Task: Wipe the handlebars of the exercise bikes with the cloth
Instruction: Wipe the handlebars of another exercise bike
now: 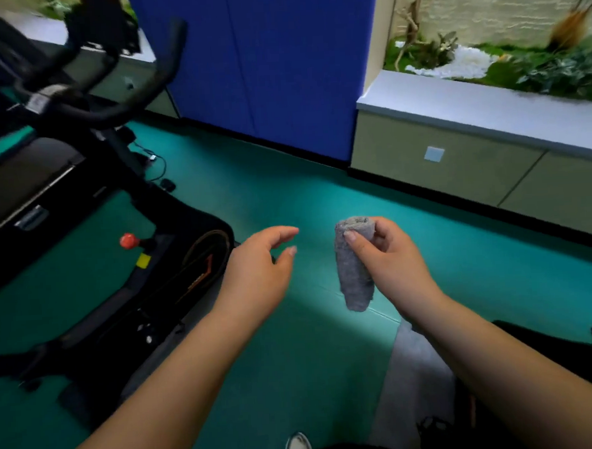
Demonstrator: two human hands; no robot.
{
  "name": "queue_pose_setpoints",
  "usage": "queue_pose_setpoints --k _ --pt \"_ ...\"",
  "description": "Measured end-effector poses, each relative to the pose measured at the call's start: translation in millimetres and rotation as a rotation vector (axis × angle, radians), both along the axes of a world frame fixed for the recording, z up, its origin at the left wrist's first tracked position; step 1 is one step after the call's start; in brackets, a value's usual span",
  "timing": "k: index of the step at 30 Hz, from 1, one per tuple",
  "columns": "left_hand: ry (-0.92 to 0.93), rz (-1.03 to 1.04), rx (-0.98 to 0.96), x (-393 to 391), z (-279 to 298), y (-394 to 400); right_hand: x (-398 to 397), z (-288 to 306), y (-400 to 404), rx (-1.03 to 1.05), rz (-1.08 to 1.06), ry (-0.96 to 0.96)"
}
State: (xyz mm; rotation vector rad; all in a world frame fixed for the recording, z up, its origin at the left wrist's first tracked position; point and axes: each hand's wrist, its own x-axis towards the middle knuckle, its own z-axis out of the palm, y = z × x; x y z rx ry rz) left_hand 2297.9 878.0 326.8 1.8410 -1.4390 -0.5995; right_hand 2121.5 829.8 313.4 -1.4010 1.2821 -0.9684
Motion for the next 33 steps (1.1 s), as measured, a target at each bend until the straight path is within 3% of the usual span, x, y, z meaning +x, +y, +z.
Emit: queue_pose_setpoints --k 5,9,25,33 --pt "-0.468 -0.027 0.192 91.5 -7.8 14.6 73.0 -7.6 -13.1 -0.071 0.053 0.136" --pt "-0.626 -0.024 0.283 138.4 -18.1 17.3 118.6 -8.9 -28.0 -0.138 0.136 0.181" --pt "-0.694 0.054 0.295 248.3 -0.4 -87.4 245.6 -5.1 -173.2 -0.170 0.257 0.229" --pt "-0.675 0.047 0.154 282.4 13.3 -137.7 285.5 5.0 -220.0 -0.167 0.265 0.215"
